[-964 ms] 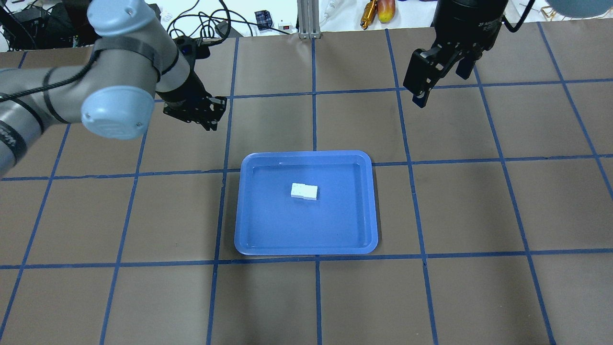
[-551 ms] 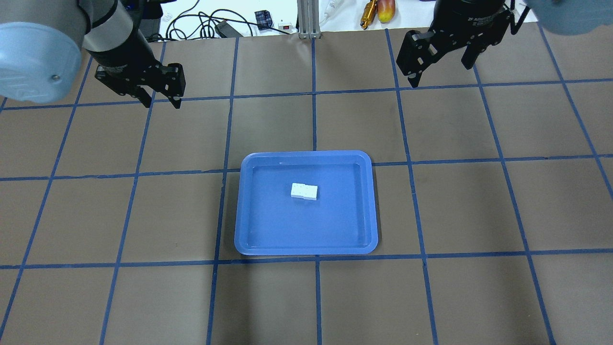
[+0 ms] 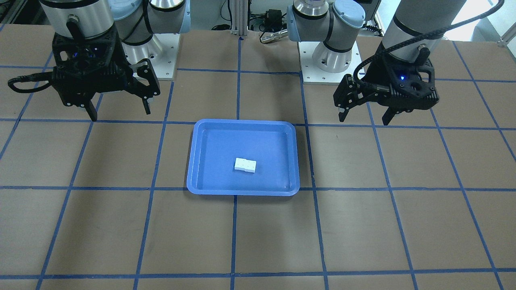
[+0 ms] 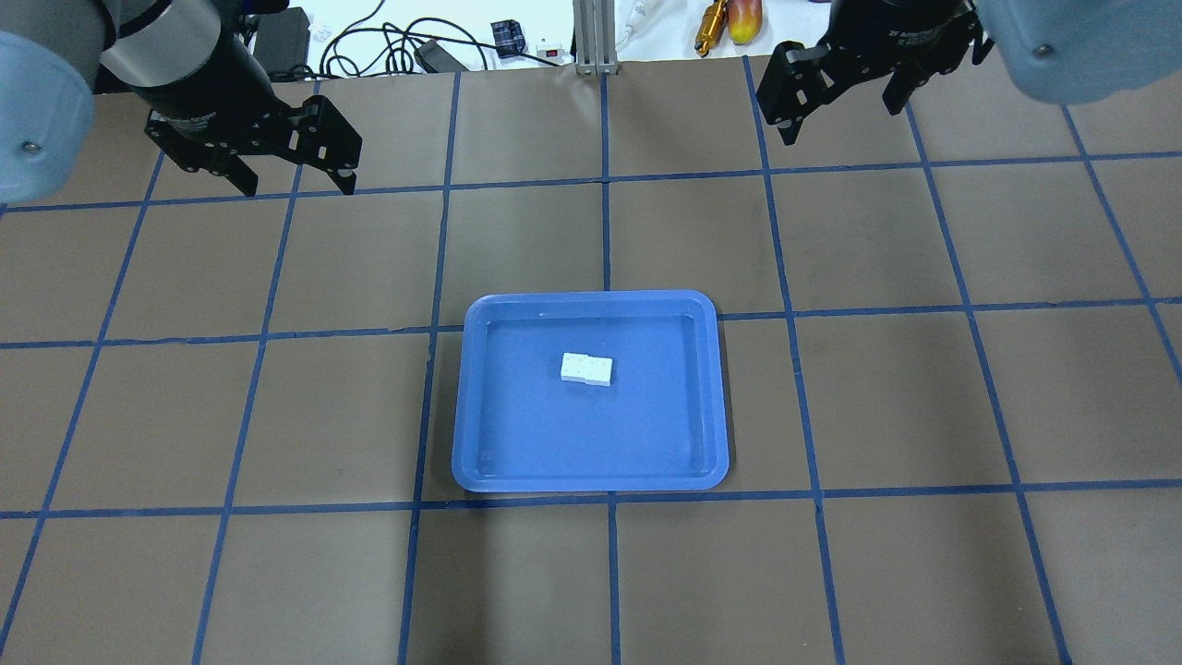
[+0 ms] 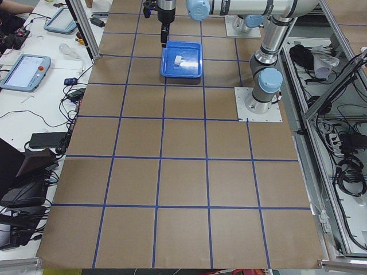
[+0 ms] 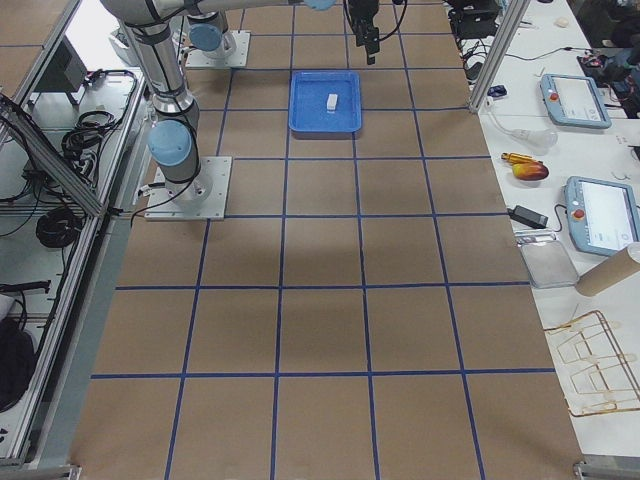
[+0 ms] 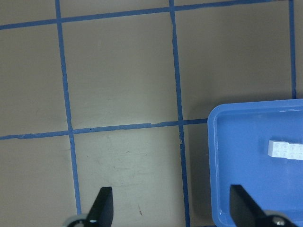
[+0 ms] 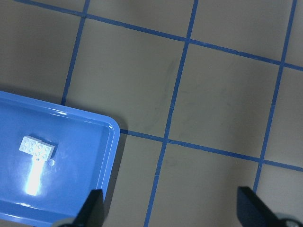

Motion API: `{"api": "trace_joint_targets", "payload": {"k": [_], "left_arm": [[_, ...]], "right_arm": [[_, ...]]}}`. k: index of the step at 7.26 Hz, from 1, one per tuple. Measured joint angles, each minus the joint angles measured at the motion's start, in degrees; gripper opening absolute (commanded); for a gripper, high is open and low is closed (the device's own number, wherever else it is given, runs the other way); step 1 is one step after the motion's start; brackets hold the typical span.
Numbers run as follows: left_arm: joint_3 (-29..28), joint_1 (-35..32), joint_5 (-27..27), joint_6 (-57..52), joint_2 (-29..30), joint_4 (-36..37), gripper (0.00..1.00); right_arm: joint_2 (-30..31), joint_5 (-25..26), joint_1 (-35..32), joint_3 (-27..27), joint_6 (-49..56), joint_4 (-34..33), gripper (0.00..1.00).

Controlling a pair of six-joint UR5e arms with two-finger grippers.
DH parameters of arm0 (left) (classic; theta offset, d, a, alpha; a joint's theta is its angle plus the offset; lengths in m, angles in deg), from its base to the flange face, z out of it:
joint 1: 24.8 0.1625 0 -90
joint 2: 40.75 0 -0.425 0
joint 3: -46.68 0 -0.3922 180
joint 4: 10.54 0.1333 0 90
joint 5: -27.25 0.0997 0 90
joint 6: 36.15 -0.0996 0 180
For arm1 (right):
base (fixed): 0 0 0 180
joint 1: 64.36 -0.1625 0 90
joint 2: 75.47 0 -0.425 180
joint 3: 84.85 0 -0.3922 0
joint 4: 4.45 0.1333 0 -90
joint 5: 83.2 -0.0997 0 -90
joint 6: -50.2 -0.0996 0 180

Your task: Assemble white blocks and place on blue tray

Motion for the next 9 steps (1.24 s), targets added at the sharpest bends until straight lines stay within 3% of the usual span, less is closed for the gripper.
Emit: {"api": "trace_joint_targets", "payload": {"k": [3, 9], "left_arm": [[-0.6, 0.2, -0.6, 0.2, -0.1, -2.2, 1.0], [-0.3, 0.3, -0.6, 0.2, -0.5, -2.9, 1.0]], "right_arm": [[0.1, 0.0, 0.0, 0.0, -4.1, 0.1, 1.0], [0.2, 0.1, -0.1, 0.1, -2.7, 0.2, 1.0]]}}
